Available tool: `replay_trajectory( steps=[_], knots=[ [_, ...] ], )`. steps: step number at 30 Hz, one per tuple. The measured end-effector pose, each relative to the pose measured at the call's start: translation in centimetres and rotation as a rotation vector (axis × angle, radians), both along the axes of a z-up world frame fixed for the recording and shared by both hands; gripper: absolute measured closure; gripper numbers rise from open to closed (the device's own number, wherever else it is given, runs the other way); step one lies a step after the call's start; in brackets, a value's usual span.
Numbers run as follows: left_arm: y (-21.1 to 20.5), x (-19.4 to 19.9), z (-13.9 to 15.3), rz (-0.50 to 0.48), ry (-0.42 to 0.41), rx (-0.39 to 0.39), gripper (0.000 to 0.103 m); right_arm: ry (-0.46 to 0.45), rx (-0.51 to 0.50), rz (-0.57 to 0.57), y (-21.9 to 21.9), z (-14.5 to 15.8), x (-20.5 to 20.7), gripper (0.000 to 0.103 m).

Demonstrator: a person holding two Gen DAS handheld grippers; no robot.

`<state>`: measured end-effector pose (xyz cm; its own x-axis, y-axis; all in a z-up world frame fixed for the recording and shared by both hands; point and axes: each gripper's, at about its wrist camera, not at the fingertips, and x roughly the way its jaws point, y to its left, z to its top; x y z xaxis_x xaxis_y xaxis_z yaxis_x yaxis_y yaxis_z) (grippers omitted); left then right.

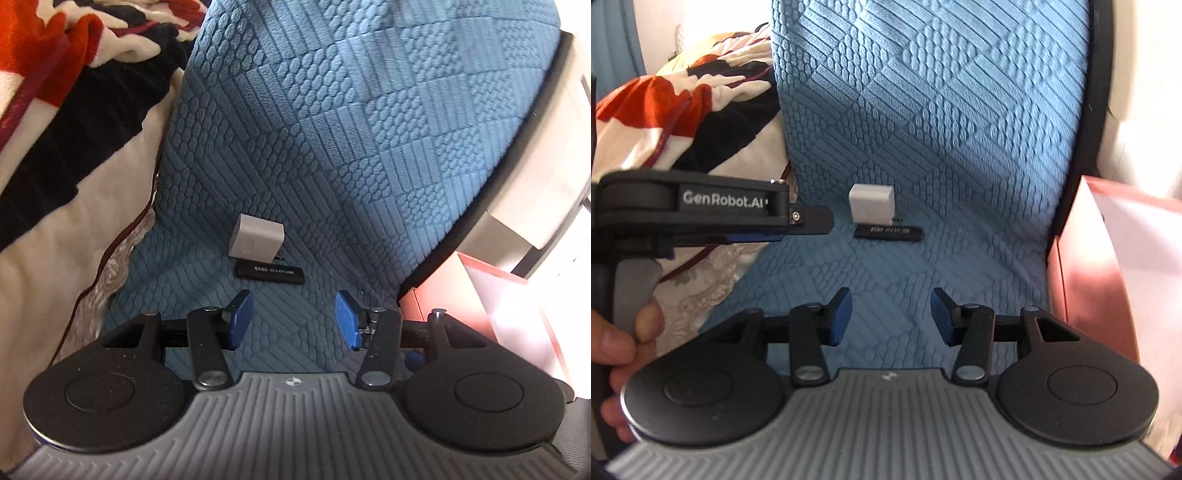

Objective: Organize rigid objects
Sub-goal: 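Move the left tool toward the white charger cube while the right approaches the black USB stick, then close the left tool on the white charger cube while the right grasps the black USB stick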

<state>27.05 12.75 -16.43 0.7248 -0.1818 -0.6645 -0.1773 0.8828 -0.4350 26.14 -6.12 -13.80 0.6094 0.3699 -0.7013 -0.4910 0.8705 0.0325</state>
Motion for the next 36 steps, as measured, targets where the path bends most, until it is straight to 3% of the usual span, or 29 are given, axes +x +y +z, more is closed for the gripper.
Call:
replay_trajectory(
  steps=[4,13,23,25,27,29,34,36],
  knots=[
    [1.2,1.4,-0.4,0.013,0.0,-0.042,0.047,-0.01,0.004,0.02,1.0,-0.2,2.0,0.053],
    [3.2,5.2,-2.4,0.025,0.046,-0.046,0.047,0.049,0.015,0.008,2.9,-2.3,5.9,0.053],
    [4.9,8.0,-3.7,0.009,0.063,-0.065,0.048,0.031,-0.007,0.017,4.2,-4.3,8.7,0.05],
    [5.2,8.4,-3.7,0.012,0.051,-0.078,0.047,0.041,-0.009,0.025,4.5,-5.1,9.5,0.046],
    [5.8,8.7,-3.8,0.017,0.036,-0.108,0.047,0.049,-0.003,0.021,4.7,-5.8,10.2,0.033],
    [6.5,9.0,-3.9,0.036,0.035,-0.132,0.047,0.048,0.0,0.025,4.8,-6.4,10.7,0.026],
    [7.7,9.3,-4.3,0.062,0.035,-0.179,0.047,0.042,-0.024,0.047,5.4,-8.0,11.6,0.023],
    [7.8,9.6,-4.6,0.059,0.041,-0.178,0.047,0.044,-0.022,0.045,5.7,-8.6,12.0,0.013]
  ],
)
